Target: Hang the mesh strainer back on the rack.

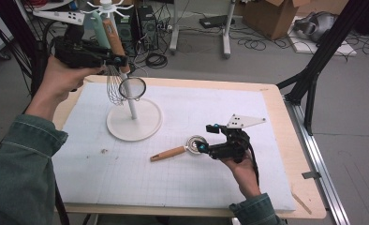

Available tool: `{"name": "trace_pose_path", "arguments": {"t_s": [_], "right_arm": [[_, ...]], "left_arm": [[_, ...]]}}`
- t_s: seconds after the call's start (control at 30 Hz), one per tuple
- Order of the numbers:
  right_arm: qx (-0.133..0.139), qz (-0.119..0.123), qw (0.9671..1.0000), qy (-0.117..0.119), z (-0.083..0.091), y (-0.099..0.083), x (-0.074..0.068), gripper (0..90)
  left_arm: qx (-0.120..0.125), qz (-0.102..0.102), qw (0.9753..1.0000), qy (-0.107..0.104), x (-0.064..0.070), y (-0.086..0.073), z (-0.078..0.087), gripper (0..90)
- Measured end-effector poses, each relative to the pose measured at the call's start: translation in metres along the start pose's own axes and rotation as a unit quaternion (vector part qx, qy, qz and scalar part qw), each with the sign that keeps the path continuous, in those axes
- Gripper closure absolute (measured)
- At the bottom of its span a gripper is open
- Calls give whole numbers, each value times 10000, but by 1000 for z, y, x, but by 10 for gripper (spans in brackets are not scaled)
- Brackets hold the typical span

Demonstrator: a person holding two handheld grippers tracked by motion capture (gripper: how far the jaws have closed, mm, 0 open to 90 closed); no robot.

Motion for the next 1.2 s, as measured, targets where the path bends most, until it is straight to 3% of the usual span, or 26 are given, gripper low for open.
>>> {"name": "trace_pose_path", "arguments": {"t_s": [0.23, 0.73, 1.2], "right_arm": [[55, 17, 10000, -1, -1, 2, 0, 205], [115, 61, 9999, 10, 0, 4, -2, 205], [114, 54, 9999, 58, -2, 5, -4, 205]], "left_arm": [[80, 72, 9999, -63, -2, 10, 2, 721], [117, 272, 9996, 21, -13, 11, 1, 720], [131, 460, 9988, -86, -17, 9, -2, 720]]}}
Point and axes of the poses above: each handheld gripper's, and its own axes: z roughly backward along the jaws, y roughly out of its top, x roughly to its right, the point moved 8 cm from there along -z, roughly forward along the jaws, and after that the axes turned 12 degrees about z, right-handed, at the moved point
